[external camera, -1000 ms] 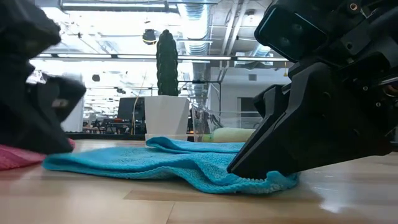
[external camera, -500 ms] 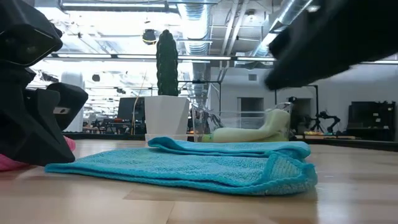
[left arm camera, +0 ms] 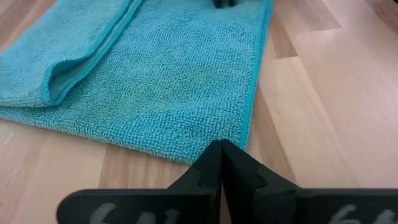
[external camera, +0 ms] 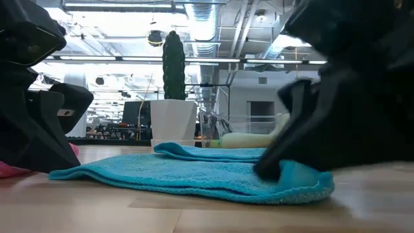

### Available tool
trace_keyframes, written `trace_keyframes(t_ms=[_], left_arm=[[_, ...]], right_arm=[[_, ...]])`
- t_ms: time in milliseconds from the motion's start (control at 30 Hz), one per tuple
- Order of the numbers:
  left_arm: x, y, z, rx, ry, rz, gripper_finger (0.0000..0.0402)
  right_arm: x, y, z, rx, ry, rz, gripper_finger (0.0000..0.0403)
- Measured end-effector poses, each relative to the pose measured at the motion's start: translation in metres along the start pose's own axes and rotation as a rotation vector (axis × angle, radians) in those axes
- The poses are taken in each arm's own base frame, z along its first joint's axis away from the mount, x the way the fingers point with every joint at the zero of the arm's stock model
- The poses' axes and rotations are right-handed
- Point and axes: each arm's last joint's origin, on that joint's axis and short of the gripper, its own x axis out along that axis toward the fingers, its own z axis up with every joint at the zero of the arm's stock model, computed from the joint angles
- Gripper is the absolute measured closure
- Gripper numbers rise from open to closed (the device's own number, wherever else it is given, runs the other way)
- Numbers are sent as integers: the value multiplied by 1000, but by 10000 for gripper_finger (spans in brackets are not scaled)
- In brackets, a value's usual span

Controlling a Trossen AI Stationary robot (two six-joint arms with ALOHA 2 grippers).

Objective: Fold microfiber towels
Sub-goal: Fold the blue towel on the table

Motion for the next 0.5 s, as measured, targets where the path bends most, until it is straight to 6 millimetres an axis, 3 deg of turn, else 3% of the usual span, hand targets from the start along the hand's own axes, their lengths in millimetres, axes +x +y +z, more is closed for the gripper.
trace_keyframes(t_ms=[333,500], left_arm=[[0,0,0,-7,-4,3,401],[0,0,0,-8,-6,5,401]], right_arm=[[-17,19,5,-8,-34,94,332],[-15,21,1,-9,-23,94,332]])
